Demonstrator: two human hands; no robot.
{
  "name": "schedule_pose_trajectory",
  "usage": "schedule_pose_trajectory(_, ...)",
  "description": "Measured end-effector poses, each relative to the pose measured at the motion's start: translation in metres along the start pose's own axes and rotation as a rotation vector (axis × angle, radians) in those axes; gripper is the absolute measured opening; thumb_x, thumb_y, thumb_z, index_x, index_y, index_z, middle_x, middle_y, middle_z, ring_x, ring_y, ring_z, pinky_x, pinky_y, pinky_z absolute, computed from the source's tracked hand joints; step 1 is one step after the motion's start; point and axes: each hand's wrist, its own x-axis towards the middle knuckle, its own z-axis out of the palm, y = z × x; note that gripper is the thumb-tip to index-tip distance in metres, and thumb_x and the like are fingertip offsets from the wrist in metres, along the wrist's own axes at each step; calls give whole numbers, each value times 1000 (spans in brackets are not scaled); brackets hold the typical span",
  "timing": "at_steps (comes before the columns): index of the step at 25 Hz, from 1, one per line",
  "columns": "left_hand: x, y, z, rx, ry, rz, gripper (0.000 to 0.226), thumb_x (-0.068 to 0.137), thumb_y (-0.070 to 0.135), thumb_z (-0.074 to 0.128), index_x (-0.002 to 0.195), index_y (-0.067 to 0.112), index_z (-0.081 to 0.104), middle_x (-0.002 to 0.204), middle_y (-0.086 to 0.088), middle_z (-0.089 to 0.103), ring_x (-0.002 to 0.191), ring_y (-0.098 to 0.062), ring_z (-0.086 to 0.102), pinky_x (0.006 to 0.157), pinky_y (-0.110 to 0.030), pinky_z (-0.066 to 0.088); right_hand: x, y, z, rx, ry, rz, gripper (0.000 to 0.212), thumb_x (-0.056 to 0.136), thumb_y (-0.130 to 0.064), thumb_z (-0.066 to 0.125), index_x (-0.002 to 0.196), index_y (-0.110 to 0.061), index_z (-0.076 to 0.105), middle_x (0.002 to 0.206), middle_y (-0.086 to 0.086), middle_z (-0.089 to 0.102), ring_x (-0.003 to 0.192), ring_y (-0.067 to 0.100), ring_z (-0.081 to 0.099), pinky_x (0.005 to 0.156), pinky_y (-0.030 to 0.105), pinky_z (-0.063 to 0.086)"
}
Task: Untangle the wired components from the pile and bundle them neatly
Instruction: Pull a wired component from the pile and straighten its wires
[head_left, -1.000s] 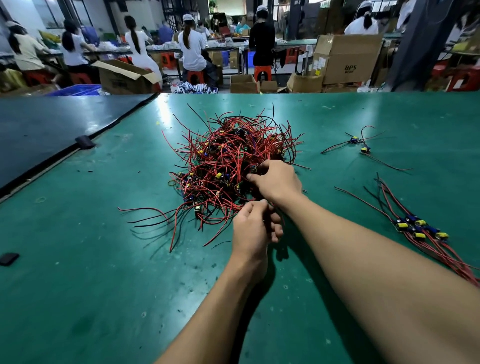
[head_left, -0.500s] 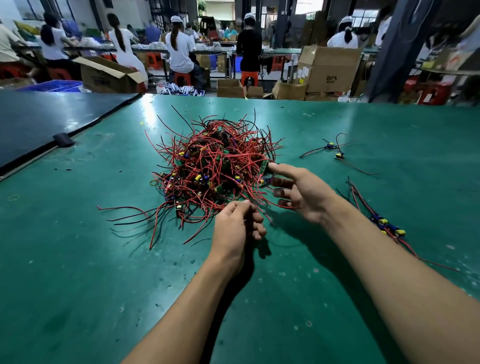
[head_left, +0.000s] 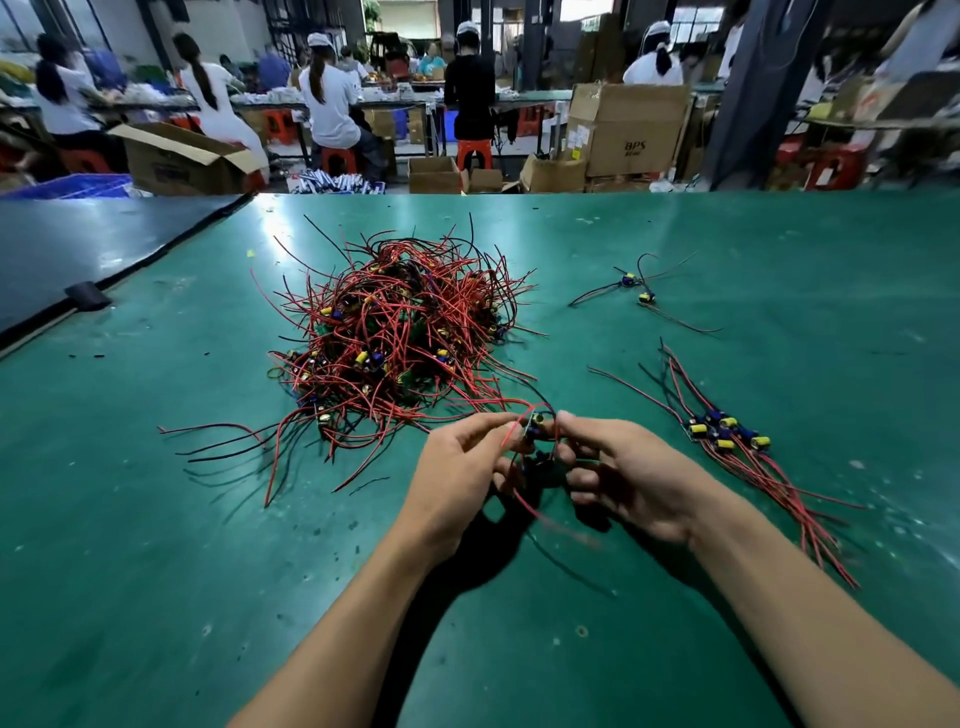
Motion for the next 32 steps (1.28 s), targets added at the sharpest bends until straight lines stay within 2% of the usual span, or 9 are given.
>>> schedule_pose_trajectory(5,1,-3,-4,70,-82,25,20,87,7,68,107,12,69,60,5,62,42,-4,42,43,-15,33,1,7,-5,-421,47,-192,14,96,-15,64,97,-21,77,73,-3,69,52,6,53,47,17,38)
schedule_pose_trajectory(8,3,-4,-7,-17,-51,-4,22,85,3,70,104,13,69,68,-1,64,46,-7,42,43,-16,32,1,9,-8,-658,135,-302,10,90,-22,74,100,-21,75,80,3,74,63,7,60,61,24,48)
schedule_pose_trajectory(10,4,-5,-8,-43,18,24,23,83,0,70,105,7,66,73,-8,62,50,-13,45,43,-18,35,1,11,-8,-668,233,-355,4,89,-22,75,92,-21,75,88,11,74,72,15,63,73,35,52)
schedule_pose_trajectory(13,4,-7,-8,-25,137,71,19,81,-1,72,96,4,62,69,-5,58,49,-15,48,45,-23,36,0,11,-9,-710,357,-446,4,90,-23,74,89,-26,74,91,4,73,73,13,63,71,26,48)
schedule_pose_trajectory(17,4,-3,-6,-29,131,33,12,83,6,73,89,8,63,71,1,64,58,-16,54,50,-24,42,-3,13,-5,-556,207,-414,9,93,-15,71,96,-22,76,85,14,76,69,17,67,70,30,49)
schedule_pose_trajectory(21,1,-3,-2,-16,128,23,25,80,5,76,99,1,61,75,-7,65,56,-13,56,49,-21,44,0,18,-2,-527,214,-480,22,93,0,66,99,-19,76,91,7,77,84,22,74,85,38,58)
schedule_pose_trajectory(27,7,0,-12,-10,345,77,15,86,7,70,100,4,66,72,1,68,60,-10,61,58,-22,51,5,6,-18,-196,492,-582,21,95,4,59,96,-17,63,85,-2,75,65,12,66,58,24,55)
schedule_pose_trajectory(30,7,1,-11,55,304,55,30,92,2,62,122,4,63,108,-2,68,90,-14,67,89,-31,55,4,-3,-24,108,490,-604,21,97,4,54,95,-17,57,82,-2,74,63,11,65,59,23,54)
schedule_pose_trajectory(32,4,-1,-9,234,245,96,37,93,0,59,129,6,60,139,-1,48,111,-13,62,103,-31,48,3,-9,-25,311,447,-593,21,98,3,51,96,-18,56,81,0,73,66,12,65,63,23,55)
